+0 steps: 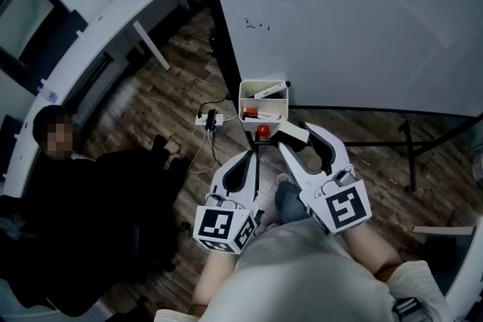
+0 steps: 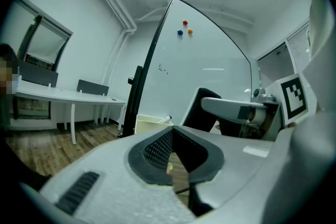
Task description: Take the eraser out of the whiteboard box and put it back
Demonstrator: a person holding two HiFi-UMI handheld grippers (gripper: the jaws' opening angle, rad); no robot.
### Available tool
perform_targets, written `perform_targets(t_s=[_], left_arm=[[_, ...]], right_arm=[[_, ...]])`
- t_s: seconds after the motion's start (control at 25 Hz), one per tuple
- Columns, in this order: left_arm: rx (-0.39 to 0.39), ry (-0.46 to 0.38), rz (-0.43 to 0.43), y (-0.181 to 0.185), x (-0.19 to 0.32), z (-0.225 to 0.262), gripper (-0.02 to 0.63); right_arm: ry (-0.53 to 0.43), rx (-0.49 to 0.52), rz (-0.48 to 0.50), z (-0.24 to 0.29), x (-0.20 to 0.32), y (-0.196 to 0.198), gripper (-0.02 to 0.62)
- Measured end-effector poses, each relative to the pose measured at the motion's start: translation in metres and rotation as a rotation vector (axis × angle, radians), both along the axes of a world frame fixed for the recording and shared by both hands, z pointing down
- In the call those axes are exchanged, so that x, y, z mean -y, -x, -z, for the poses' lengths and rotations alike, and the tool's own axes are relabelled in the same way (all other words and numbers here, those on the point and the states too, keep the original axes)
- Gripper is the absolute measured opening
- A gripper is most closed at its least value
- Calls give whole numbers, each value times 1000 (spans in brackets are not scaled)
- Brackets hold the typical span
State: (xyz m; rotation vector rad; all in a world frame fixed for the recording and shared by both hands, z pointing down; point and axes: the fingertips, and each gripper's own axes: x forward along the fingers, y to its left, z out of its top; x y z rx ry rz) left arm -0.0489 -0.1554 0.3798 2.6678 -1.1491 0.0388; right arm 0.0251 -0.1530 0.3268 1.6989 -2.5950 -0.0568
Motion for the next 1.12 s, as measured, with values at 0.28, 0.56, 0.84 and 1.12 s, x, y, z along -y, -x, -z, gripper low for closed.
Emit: perform_targets(t_s=[0.28, 0.56, 0.84, 1.12], left_arm=[[2, -4, -3, 2, -19, 1, 5], [-1, -4, -5, 5, -37, 0, 4], [-3, 2, -9, 8, -52, -5, 3], [-9, 2, 3, 15, -58, -4, 5]], right_arm=[[4, 1, -9, 2, -21, 2, 198], [-5, -1, -20, 5, -40, 3, 198], [-67, 33, 3, 8, -55, 12, 198], [-49, 27, 4, 6, -65, 17, 198]])
